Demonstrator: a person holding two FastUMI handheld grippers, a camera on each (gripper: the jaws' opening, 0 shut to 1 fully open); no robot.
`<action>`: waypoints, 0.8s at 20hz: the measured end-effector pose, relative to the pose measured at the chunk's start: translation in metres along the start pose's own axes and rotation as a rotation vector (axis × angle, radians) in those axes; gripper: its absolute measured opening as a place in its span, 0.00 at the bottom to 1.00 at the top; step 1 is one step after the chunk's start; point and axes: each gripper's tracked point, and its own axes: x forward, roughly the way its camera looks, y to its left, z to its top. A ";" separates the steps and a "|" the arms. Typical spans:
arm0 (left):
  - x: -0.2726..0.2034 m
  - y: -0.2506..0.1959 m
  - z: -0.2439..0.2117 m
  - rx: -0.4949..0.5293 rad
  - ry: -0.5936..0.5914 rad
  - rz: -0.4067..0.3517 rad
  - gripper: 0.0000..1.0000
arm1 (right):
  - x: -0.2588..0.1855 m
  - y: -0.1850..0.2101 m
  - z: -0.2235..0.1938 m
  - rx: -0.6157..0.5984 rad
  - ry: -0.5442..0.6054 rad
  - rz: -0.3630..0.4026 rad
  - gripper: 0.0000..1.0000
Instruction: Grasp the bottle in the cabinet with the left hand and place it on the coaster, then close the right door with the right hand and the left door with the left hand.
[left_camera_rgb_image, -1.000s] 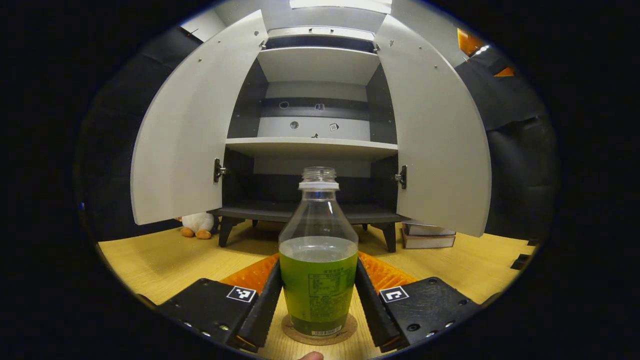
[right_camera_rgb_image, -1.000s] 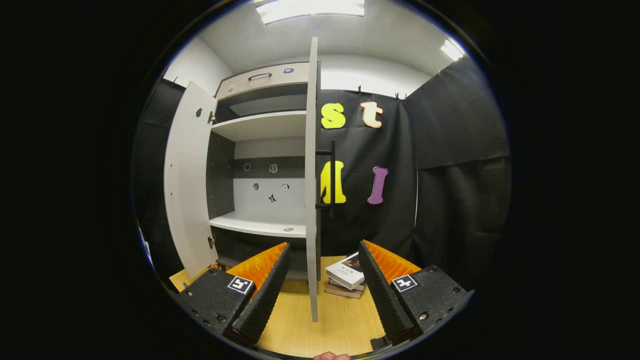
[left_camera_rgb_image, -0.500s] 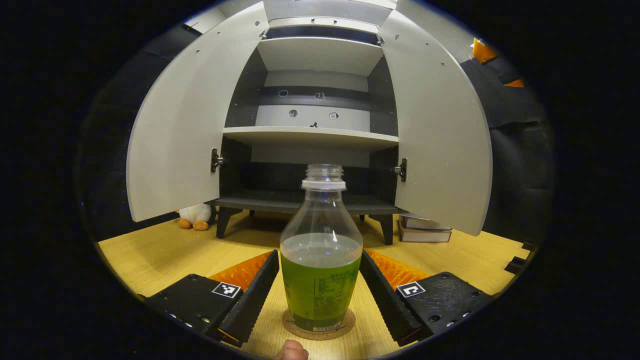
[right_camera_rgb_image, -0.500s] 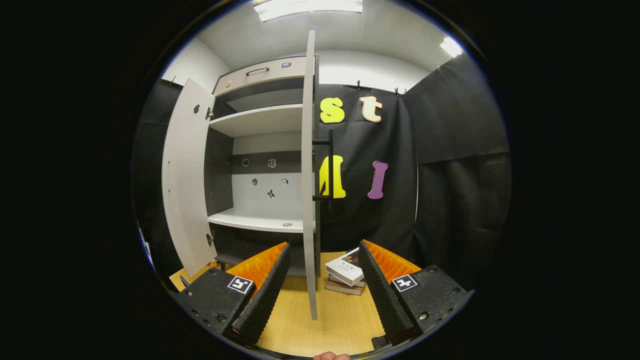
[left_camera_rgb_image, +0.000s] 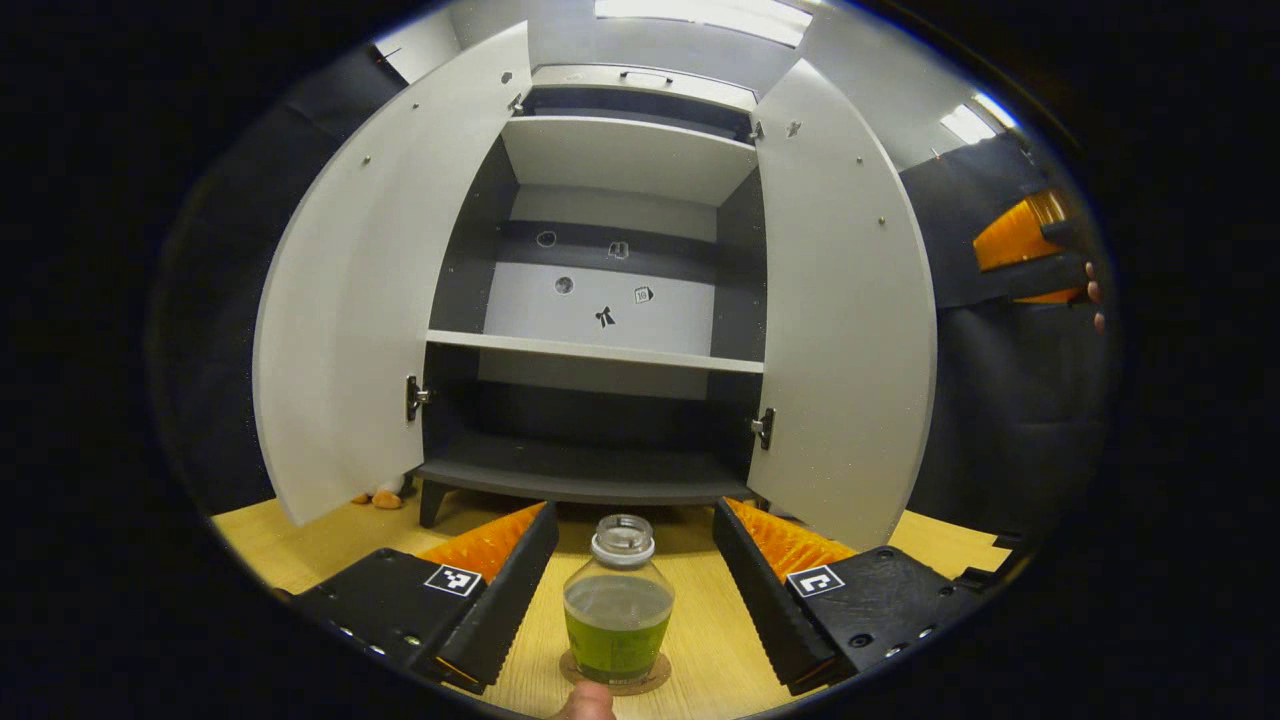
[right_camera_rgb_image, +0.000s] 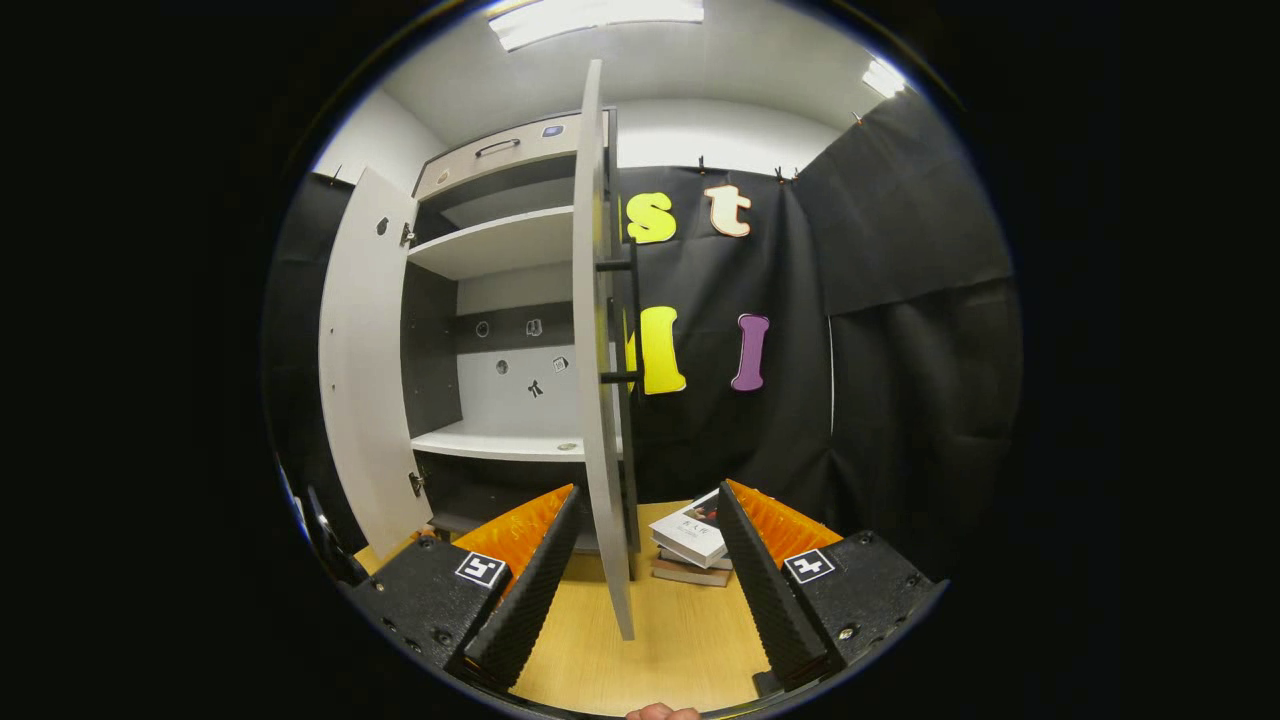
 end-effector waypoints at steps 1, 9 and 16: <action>-0.002 0.001 0.012 0.007 -0.008 0.007 0.95 | 0.003 0.003 -0.004 0.016 -0.002 0.016 0.83; -0.021 0.015 0.056 0.039 0.049 0.081 0.95 | 0.023 -0.001 -0.013 0.073 -0.036 0.068 0.83; -0.029 0.024 0.073 0.024 0.052 0.126 0.95 | 0.075 -0.051 0.070 0.032 -0.147 0.004 0.83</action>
